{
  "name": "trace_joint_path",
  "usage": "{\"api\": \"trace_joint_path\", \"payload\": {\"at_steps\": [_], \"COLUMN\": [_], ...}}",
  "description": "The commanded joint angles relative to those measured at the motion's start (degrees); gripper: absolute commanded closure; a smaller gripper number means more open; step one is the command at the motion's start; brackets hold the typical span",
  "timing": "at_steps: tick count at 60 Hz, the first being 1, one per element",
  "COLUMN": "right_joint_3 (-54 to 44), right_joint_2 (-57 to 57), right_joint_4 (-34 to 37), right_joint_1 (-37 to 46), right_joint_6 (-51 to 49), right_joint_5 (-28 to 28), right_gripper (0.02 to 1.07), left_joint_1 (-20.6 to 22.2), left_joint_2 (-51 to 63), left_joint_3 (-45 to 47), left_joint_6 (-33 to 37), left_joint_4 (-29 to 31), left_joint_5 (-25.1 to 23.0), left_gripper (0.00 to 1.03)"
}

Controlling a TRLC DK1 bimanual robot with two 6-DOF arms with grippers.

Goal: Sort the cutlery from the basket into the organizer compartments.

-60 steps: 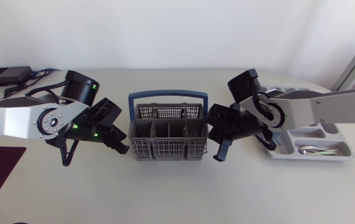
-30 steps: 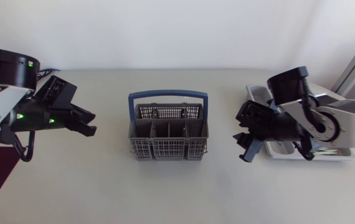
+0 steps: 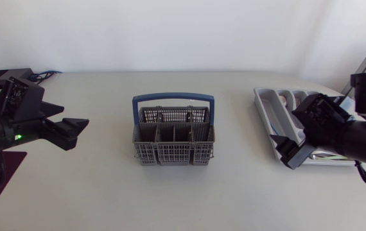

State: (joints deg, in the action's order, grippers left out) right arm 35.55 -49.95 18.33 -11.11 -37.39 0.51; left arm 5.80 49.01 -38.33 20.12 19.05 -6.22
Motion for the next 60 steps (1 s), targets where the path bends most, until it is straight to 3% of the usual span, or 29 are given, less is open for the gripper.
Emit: {"api": "trace_joint_path", "payload": {"at_steps": [1, 13, 18, 22, 39, 60], "right_joint_3": [-1.54, -5.14, -6.02, -6.02, -8.57, -18.52], "right_joint_2": [3.37, 12.51, 16.20, 17.17, 21.39, 31.93], "right_joint_4": [1.01, 0.48, 0.48, 0.48, 0.92, -6.18], "right_joint_1": [2.85, 6.02, 6.54, 7.51, 9.00, 9.78], "right_joint_6": [2.93, 4.52, 5.66, 7.86, 10.93, 20.69], "right_joint_5": [0.89, 0.63, 0.54, 0.63, 0.28, -0.01], "right_gripper": [0.06, 0.06, 0.06, 0.06, 0.06, 0.06], "left_joint_1": [-1.41, -3.87, -2.73, -4.22, -4.71, -5.13], "left_joint_2": [-2.26, -7.62, -10.17, -12.28, -21.76, -32.27], "left_joint_3": [2.20, 5.10, 7.04, 8.18, 13.85, 23.28], "left_joint_6": [-0.52, -0.96, -0.78, -1.84, -2.96, -9.57], "left_joint_4": [0.55, 0.29, 0.02, -2.09, -6.43, -11.29], "left_joint_5": [-0.37, -0.11, -0.55, -0.46, -0.17, 2.29], "left_gripper": [0.04, 0.04, 0.11, 0.04, 0.04, 0.04]}}
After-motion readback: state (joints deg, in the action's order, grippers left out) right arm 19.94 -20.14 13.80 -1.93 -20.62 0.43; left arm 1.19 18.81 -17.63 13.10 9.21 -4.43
